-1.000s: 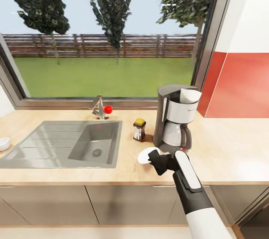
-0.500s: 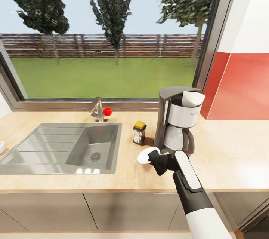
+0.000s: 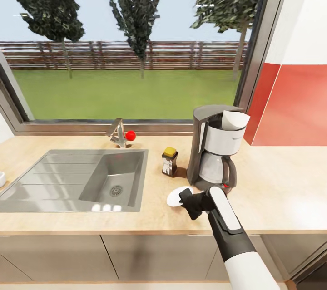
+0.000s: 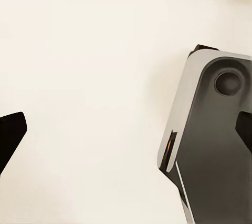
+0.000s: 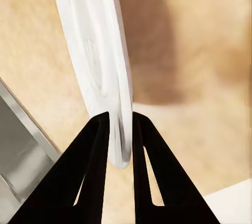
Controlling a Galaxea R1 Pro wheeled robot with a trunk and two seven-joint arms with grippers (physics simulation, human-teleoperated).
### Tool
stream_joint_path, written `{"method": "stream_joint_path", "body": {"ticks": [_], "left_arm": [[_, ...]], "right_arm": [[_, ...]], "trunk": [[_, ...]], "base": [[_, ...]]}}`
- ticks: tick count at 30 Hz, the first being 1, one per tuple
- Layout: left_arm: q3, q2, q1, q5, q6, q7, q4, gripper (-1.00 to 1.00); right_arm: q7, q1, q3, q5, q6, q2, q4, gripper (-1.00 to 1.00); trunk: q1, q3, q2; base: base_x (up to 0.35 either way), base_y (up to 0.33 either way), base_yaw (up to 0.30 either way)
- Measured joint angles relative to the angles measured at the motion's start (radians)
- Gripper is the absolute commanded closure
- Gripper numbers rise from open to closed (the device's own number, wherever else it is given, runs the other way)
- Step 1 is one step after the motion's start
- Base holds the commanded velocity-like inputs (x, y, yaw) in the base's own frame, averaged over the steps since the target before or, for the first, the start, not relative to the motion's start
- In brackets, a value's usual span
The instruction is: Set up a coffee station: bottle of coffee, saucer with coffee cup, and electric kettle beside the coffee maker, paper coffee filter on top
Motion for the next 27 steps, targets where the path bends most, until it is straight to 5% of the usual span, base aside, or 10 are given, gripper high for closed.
{"method": "stream_joint_path", "body": {"ticks": [19,20,27], "left_arm": [[0.0,0.0,0.0,0.0,0.0,0.0,0.0,-1.0],[-0.001,0.0,0.0,0.0,0.0,0.0,0.0,-1.0],[0.0,0.0,0.0,0.0,0.0,0.0,0.0,-1.0]], "right_arm": [[0.0,0.0,0.0,0.0,0.0,0.0,0.005,1.0],[0.0,0.0,0.0,0.0,0.0,0.0,0.005,-1.0],[0.0,0.0,0.0,0.0,0.0,0.0,0.003,-1.0]], "trunk": [[0.0,0.0,0.0],[0.0,0.0,0.0],[0.0,0.0,0.0]], "base": [[0.042,0.011,0.0],[0.003,0.001,0.0],[0.0,0.0,0.0]]}}
